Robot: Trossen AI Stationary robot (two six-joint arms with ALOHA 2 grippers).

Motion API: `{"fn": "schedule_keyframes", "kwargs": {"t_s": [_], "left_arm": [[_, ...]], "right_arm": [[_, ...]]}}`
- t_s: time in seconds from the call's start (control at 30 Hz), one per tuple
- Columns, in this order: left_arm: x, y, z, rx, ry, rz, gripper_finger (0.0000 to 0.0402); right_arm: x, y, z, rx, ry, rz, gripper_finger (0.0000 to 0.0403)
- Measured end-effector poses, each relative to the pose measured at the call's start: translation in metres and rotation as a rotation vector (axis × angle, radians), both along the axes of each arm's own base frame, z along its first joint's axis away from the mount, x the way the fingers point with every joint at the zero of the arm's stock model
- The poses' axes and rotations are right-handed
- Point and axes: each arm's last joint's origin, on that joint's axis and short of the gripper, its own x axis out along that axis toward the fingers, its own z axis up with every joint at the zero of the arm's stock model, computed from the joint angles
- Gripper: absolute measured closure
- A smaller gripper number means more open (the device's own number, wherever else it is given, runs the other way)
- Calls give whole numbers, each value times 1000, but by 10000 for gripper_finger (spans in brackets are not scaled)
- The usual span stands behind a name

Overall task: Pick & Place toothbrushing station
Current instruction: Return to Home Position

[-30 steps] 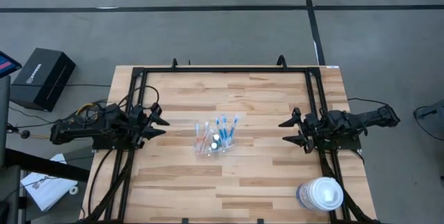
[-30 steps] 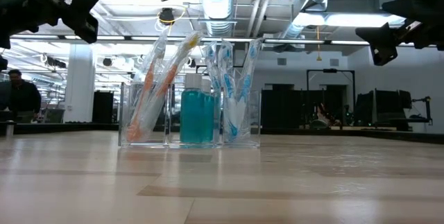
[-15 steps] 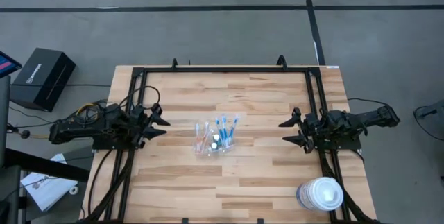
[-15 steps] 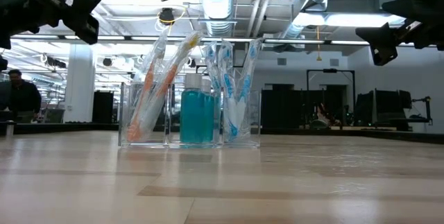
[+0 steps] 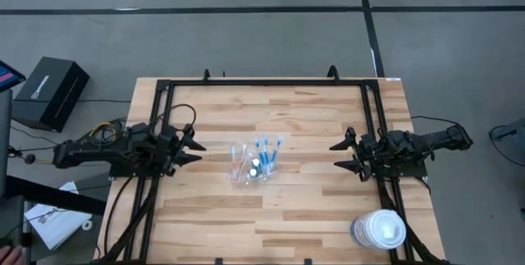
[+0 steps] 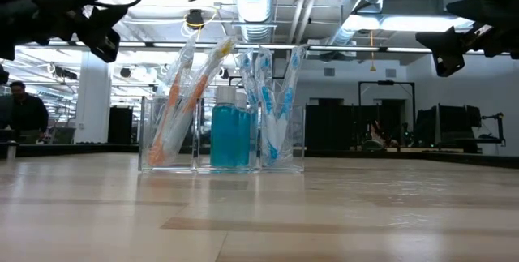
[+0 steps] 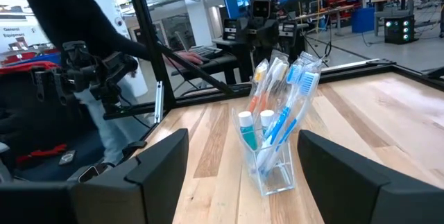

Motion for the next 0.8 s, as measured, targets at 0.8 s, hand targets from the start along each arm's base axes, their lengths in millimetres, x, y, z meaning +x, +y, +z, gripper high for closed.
{"fn": "schedule_keyframes", "kwargs": {"t_s": [0.8], "left_arm": [[9, 1, -11, -12, 123, 0, 253]], "right_arm": [[0, 0, 0, 0, 0, 0, 143]]}}
